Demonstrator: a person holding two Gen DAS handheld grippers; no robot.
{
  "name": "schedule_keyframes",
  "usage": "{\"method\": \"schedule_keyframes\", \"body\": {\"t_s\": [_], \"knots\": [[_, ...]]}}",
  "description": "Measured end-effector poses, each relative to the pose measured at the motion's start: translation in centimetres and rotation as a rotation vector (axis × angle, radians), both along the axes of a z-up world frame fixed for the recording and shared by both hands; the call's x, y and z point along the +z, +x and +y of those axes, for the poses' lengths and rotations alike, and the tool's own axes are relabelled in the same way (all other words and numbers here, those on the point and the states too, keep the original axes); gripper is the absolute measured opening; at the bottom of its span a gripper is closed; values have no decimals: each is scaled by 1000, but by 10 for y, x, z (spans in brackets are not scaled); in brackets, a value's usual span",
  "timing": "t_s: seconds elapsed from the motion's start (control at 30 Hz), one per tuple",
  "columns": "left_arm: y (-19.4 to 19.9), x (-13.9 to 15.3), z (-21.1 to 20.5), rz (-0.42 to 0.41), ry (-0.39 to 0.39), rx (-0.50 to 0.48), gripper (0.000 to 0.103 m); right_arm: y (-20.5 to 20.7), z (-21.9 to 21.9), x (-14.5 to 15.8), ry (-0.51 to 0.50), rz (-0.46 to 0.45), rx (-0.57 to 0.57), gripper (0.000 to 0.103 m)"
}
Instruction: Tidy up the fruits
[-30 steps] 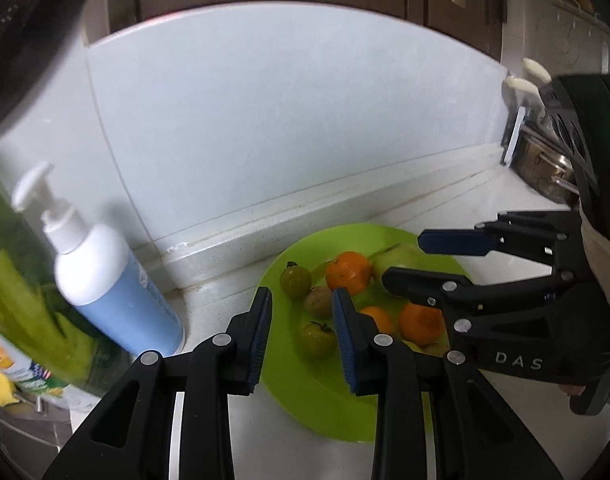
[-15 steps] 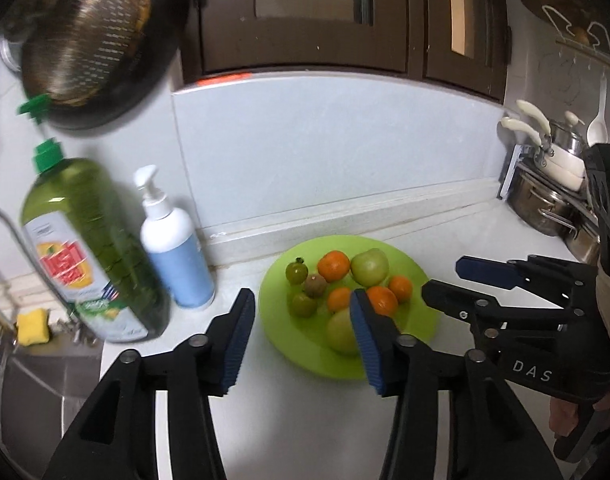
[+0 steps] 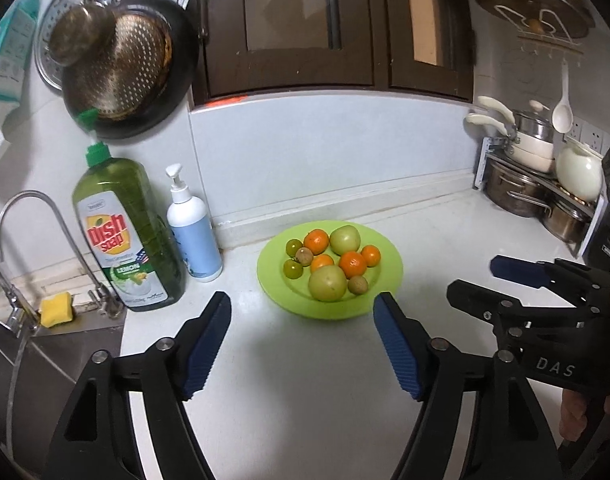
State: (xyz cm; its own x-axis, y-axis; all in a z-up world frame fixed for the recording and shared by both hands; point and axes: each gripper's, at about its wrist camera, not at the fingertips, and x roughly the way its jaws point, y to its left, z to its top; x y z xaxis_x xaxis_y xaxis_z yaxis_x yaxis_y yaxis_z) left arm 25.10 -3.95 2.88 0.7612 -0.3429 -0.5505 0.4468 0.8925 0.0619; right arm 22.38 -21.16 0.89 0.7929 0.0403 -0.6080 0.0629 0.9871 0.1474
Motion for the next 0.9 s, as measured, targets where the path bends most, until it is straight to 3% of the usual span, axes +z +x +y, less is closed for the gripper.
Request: {"method": "schedule_keyframes", "body": {"t_s": [0.2,0.5,0.9], "knots": [[-47,7,8,-30,-30,40,86,-45,0,6,-6,-20,-20,74],[-120,17,10,-67,-66,116,93,-113,-3,18,-47,-60,14,81],[-199,25,12,-93,-77,135,99,-196,-5,33,-62,-111,14,88]]}}
